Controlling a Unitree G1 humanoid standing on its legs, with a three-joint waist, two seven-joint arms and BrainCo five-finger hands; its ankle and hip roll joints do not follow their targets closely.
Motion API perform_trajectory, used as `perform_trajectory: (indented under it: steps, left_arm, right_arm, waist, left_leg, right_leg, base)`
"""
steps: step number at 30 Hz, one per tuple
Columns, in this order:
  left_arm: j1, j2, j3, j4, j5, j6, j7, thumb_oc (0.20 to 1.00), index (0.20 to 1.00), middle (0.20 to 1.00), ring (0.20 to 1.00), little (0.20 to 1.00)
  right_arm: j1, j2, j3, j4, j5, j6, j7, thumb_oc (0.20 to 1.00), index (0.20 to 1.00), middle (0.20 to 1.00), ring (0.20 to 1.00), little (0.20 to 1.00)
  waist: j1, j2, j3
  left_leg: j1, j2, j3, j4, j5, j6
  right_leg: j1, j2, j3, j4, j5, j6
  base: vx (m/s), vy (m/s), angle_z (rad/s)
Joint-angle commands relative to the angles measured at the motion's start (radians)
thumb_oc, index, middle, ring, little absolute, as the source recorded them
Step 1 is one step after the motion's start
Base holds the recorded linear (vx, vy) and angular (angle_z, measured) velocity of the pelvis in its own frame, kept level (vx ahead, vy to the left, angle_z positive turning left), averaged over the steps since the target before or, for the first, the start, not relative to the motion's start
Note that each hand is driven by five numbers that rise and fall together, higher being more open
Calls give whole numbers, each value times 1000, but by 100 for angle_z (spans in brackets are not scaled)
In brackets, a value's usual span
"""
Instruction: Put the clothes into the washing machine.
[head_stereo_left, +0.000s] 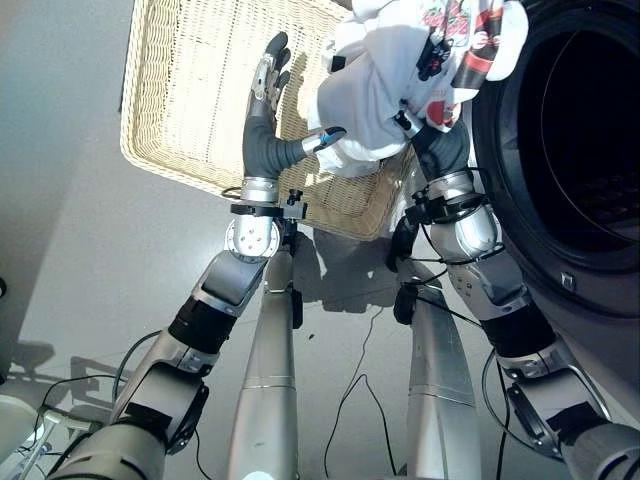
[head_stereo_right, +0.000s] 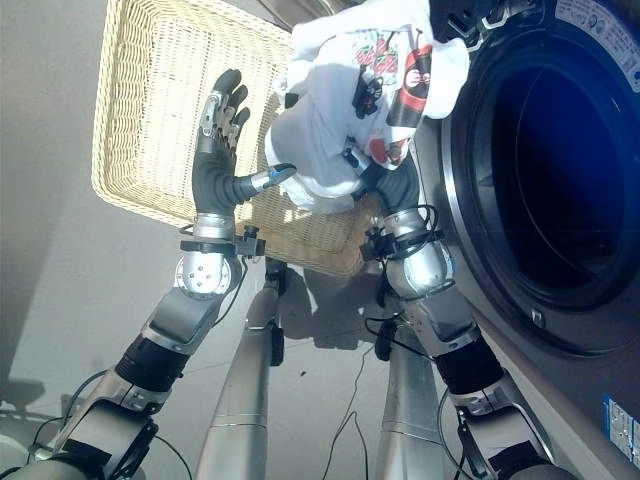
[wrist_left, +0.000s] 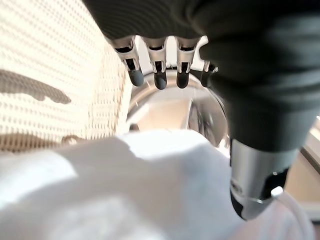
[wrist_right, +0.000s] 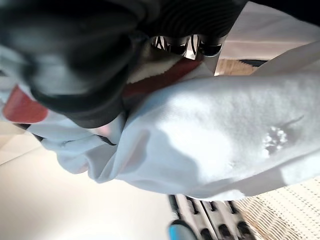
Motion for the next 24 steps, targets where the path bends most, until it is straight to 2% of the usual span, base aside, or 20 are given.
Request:
perform_trajectory:
  steps: [1, 2, 3, 6, 8, 9, 15, 20, 24]
  left_arm:
    - [-1, -16, 71, -22, 69, -92, 132, 1000, 1000, 1000, 1000, 1000]
    - [8, -18, 69, -18, 73, -92, 137, 1000, 1000, 1000, 1000, 1000]
    - [0, -15, 75, -4, 84, -101, 176, 1000, 1000, 1000, 1000, 1000]
    - [-10, -12, 89, 58, 121, -127, 257, 1000, 1000, 1000, 1000, 1000]
    - [-16, -9, 91, 82, 126, -131, 276, 1000, 1000, 1000, 1000, 1000]
    - [-27, -3, 90, 126, 121, -148, 302, 1000, 1000, 1000, 1000, 1000]
    - [-82, 18, 77, 320, 100, -189, 337, 1000, 1000, 1000, 1000, 1000]
    - [-128, 39, 57, 482, 46, -190, 361, 1000, 1000, 1000, 1000, 1000]
    - [-173, 82, 42, 599, -38, -189, 350, 1000, 1000, 1000, 1000, 1000]
  right_arm:
    - [3, 7, -39, -199, -22, -149, -19, 200, 200, 200, 200, 200]
    - [12, 9, -36, -196, -21, -149, -20, 200, 200, 200, 200, 200]
    - [6, 9, -41, -198, -21, -164, -28, 200, 200, 200, 200, 200]
    - [3, 5, -52, -184, 19, -176, -39, 200, 200, 200, 200, 200]
    - [1, 4, -54, -174, 42, -178, -40, 200, 200, 200, 200, 200]
    - [2, 4, -56, -153, 93, -181, -35, 200, 200, 200, 200, 200]
    - [5, 4, -68, -21, 283, -202, -29, 200, 200, 200, 200, 200]
    - [-12, -28, -103, 110, 428, -233, -43, 200, 200, 200, 200, 200]
    - [-36, -68, -129, 249, 603, -224, 7, 200, 200, 200, 200, 200]
  waist:
    - [-29, 40, -21]
    - [-29, 41, -21]
    - [-31, 39, -21]
    - [-36, 35, -21]
    - [-37, 34, -21]
    - [-40, 31, -21]
    - [-53, 21, -21]
    - [-63, 18, -21]
    - [-72, 11, -21]
  left_leg:
    - [-34, -64, 11, 62, -24, 78]
    - [-10, -63, 8, 66, -47, 76]
    - [-33, -61, 12, 61, -23, 77]
    - [-35, -57, 17, 62, -21, 73]
    - [-35, -55, 18, 63, -21, 71]
    - [-34, -53, 21, 64, -20, 69]
    - [-24, -41, 34, 60, -18, 59]
    - [-15, -30, 43, 49, -18, 50]
    - [-12, -22, 48, 44, -20, 43]
  right_leg:
    - [32, 38, -58, -106, 127, 80]
    - [53, 41, -50, -96, 105, 88]
    - [33, 39, -57, -105, 127, 81]
    - [29, 42, -54, -102, 128, 80]
    - [30, 43, -53, -102, 128, 80]
    - [30, 44, -52, -100, 129, 81]
    - [37, 47, -50, -105, 132, 82]
    - [44, 50, -47, -115, 135, 85]
    - [45, 54, -44, -121, 136, 86]
  base:
    - [36, -3, -3]
    - [-44, 12, -3]
    - [-7, 8, -3]
    - [-14, 8, -1]
    - [0, 0, 0]
    - [0, 0, 0]
    - [0, 0, 0]
    - [-10, 20, -7]
    - [-7, 15, -5]
